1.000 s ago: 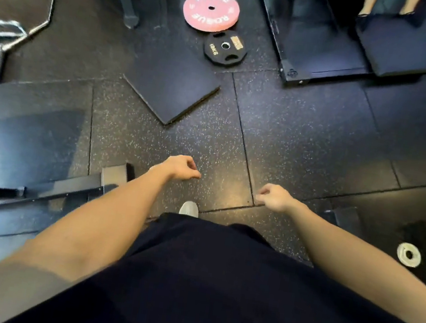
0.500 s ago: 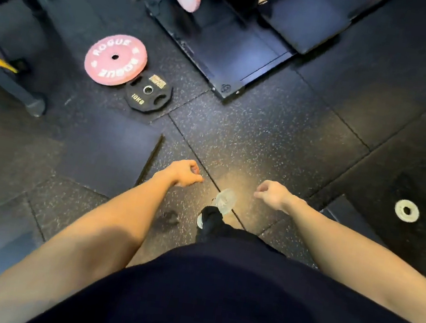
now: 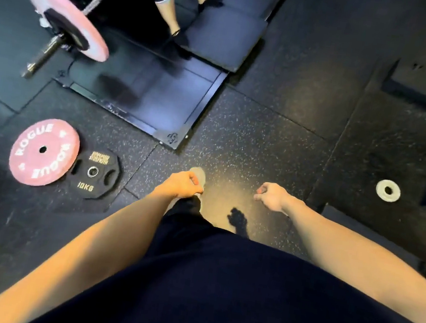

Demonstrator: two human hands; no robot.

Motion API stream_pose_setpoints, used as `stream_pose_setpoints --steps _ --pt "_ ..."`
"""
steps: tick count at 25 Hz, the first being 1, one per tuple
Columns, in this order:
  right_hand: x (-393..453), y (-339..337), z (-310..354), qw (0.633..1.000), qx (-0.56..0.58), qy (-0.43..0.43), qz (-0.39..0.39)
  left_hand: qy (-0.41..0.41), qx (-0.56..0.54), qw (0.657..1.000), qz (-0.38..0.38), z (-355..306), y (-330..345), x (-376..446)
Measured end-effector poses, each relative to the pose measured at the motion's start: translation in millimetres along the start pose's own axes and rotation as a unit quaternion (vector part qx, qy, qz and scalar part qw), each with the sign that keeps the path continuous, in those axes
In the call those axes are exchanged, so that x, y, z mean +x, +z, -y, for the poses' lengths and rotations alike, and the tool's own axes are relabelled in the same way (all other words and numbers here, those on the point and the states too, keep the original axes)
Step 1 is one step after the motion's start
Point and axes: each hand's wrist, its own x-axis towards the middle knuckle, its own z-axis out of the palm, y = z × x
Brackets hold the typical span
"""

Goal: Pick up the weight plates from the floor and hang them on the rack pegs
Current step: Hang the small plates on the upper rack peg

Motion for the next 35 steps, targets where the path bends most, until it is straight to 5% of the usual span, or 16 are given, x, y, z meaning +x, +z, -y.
stream_pose_setpoints --steps 9,15,20,26,35 --pt "137 -163 67 0.985 0.121 0.094 -0.078 0.142 0.231 0.961 0.061 -181 -171 210" --pt "186 -273 46 0.958 0.212 0.149 -0.123 0.187 0.293 0.925 0.151 -340 -204 307" --pt "234 -378 -6 0.937 0.268 0.161 -0.153 0.216 0.335 0.907 0.138 -491 -185 385" --pt "223 -478 -96 0.876 0.371 0.239 -0.193 0.250 0.425 0.846 0.203 -668 -117 423" --pt "204 -520 -230 0.733 0.514 0.376 -0.238 0.352 0.588 0.681 0.257 -892 44 449"
